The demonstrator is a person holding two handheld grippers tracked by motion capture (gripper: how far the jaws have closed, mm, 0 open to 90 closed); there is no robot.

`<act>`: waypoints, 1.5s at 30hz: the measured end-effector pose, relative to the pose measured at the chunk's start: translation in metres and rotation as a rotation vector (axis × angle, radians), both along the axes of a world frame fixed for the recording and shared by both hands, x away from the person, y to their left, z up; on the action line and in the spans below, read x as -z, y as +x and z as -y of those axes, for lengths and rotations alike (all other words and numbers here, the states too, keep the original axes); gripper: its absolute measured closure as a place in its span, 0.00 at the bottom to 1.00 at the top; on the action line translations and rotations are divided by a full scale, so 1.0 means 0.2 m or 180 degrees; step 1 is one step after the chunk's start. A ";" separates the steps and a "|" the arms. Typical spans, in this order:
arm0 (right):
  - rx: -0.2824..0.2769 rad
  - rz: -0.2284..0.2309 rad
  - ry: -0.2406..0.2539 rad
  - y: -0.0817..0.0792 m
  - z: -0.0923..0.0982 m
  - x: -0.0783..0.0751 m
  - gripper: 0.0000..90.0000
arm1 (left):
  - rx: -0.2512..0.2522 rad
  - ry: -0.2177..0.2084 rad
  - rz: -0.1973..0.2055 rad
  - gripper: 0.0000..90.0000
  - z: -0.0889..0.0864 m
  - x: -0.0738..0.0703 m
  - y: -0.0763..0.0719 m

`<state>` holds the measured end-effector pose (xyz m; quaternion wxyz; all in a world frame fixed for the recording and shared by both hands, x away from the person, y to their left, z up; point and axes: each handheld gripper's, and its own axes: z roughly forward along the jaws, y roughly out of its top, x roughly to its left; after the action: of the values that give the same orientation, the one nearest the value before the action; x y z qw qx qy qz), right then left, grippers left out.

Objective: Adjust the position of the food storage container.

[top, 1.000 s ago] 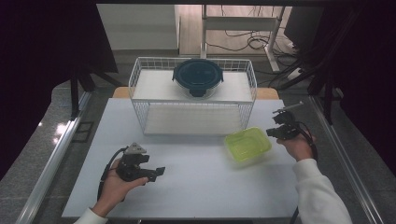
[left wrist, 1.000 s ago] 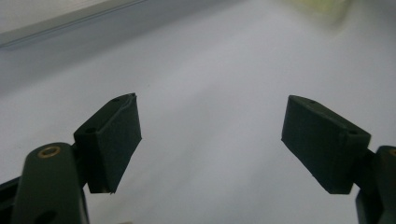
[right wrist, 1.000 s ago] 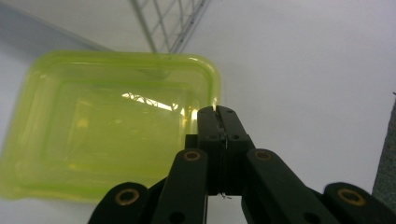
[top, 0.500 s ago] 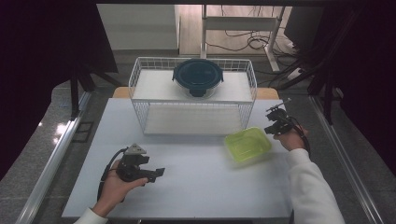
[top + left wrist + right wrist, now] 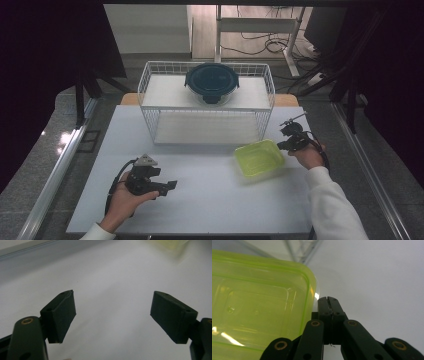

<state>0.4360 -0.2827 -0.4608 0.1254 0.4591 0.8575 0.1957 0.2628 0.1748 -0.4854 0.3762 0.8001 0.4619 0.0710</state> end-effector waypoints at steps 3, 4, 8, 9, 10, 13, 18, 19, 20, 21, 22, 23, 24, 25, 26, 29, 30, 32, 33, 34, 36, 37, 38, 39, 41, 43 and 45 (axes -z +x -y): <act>-0.0067 0.0016 0.0073 -0.07 -0.06 0.01 0.98 | -0.0020 -0.0022 -0.0009 0.22 -0.01 0.00 0.00; -0.0067 0.0016 0.0073 -0.07 -0.06 0.01 0.98 | -0.0011 -0.0021 -0.0007 0.22 -0.01 0.00 0.00; -0.0195 0.0001 0.0128 -0.14 -0.14 0.02 0.98 | -0.0009 -0.0020 -0.0009 0.22 0.00 0.00 0.00; -0.0195 0.0001 0.0128 -0.14 -0.14 0.02 0.98 | -0.0006 -0.0015 -0.0008 0.22 0.00 0.00 0.00; -0.0220 -0.0002 0.0133 -0.14 -0.15 0.02 0.98 | -0.0003 -0.0013 -0.0010 0.22 0.00 0.00 0.00; -0.0297 0.0002 0.0123 -0.17 -0.20 0.03 0.98 | -0.0003 -0.0013 -0.0017 0.22 0.00 0.00 0.00; -0.0357 -0.0033 0.0122 -0.18 -0.24 0.03 0.98 | -0.0023 -0.0018 -0.0022 0.22 -0.01 0.00 0.00; -0.0361 -0.0036 0.0129 -0.18 -0.25 0.03 0.98 | -0.0026 -0.0019 -0.0023 0.22 -0.01 0.00 0.00; -0.0367 -0.0046 0.0134 -0.19 -0.25 0.04 0.98 | -0.0027 -0.0023 -0.0021 0.22 -0.01 0.00 0.00; -0.0369 -0.0051 0.0137 -0.19 -0.25 0.04 0.98 | -0.0029 -0.0023 -0.0019 0.22 -0.01 0.00 0.00; -0.0369 -0.0059 0.0152 -0.19 -0.26 0.04 0.98 | -0.0029 -0.0021 -0.0020 0.22 -0.01 0.00 0.00; -0.0376 -0.0072 0.0160 -0.20 -0.26 0.04 0.98 | -0.0025 -0.0016 -0.0023 0.22 -0.01 0.00 0.00; -0.0380 -0.0088 0.0182 -0.21 -0.27 0.04 0.98 | -0.0025 -0.0011 -0.0024 0.22 -0.01 0.01 0.00; -0.0380 -0.0088 0.0182 -0.21 -0.27 0.04 0.98 | -0.0025 -0.0011 -0.0024 0.22 -0.01 0.01 0.00; -0.0392 -0.0098 0.0202 -0.22 -0.28 0.05 0.98 | -0.0027 -0.0011 -0.0023 0.22 -0.01 0.01 0.00; -0.0421 -0.0098 0.0214 -0.24 -0.29 0.05 0.98 | -0.0041 -0.0010 -0.0020 0.22 -0.01 0.01 0.01; -0.0437 -0.0107 0.0217 -0.25 -0.30 0.05 0.98 | -0.0047 -0.0005 -0.0019 0.22 -0.02 0.01 0.01; -0.0478 -0.0114 0.0208 -0.27 -0.32 0.05 0.98 | -0.0047 -0.0010 -0.0020 0.22 -0.02 0.01 0.01; -0.0511 -0.0124 0.0204 -0.28 -0.33 0.06 0.98 | -0.0049 -0.0010 -0.0019 0.22 -0.02 0.01 0.01; -0.0524 -0.0132 0.0205 -0.29 -0.34 0.06 0.98 | -0.0049 -0.0009 -0.0019 0.22 -0.02 0.01 0.01; -0.0573 -0.0144 0.0205 -0.31 -0.36 0.06 0.98 | -0.0046 -0.0010 -0.0018 0.22 -0.02 0.01 0.01; -0.0599 -0.0152 0.0211 -0.32 -0.38 0.07 0.98 | -0.0047 -0.0008 -0.0018 0.22 -0.02 0.01 0.01; -0.0619 -0.0154 0.0214 -0.33 -0.39 0.07 0.98 | -0.0046 -0.0008 -0.0018 0.22 -0.02 0.01 0.01; -0.0657 -0.0160 0.0225 -0.34 -0.40 0.07 0.98 | -0.0046 -0.0004 -0.0018 0.22 -0.02 0.01 0.01; -0.0697 -0.0170 0.0227 -0.35 -0.43 0.08 0.98 | -0.0058 -0.0007 -0.0020 0.22 -0.03 0.01 0.01; -0.0755 -0.0178 0.0215 -0.37 -0.46 0.09 0.98 | -0.0066 -0.0010 -0.0022 0.22 -0.03 0.01 0.01; -0.0794 -0.0191 0.0207 -0.38 -0.48 0.10 0.98 | -0.0071 -0.0005 -0.0016 0.22 -0.03 0.01 0.01</act>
<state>0.3604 -0.1865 -0.4805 0.0595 0.3583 0.9045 0.2236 0.2648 0.1810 -0.4871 0.3748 0.7948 0.4718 0.0728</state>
